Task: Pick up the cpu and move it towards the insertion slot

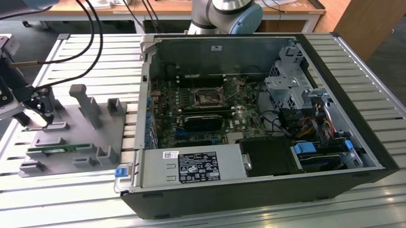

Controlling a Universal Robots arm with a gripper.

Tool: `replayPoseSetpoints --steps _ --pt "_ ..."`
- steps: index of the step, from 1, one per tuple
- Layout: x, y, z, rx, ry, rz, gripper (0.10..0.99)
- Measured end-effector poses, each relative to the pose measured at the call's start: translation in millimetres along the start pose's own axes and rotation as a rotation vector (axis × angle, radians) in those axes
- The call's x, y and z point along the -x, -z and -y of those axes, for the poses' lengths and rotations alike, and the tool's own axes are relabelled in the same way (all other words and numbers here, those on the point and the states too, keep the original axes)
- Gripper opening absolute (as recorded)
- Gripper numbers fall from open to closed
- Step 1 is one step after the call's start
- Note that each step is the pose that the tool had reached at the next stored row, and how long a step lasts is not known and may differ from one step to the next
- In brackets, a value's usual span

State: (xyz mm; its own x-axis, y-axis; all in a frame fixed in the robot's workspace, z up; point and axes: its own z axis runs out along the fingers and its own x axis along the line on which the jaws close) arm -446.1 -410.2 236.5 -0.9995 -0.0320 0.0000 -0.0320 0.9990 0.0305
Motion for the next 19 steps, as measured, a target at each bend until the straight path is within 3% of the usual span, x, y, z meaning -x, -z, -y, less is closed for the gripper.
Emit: replayPoseSetpoints --steps 19 --pt "0.0 7.7 -0.3 0.000 0.000 0.0001 0.541"
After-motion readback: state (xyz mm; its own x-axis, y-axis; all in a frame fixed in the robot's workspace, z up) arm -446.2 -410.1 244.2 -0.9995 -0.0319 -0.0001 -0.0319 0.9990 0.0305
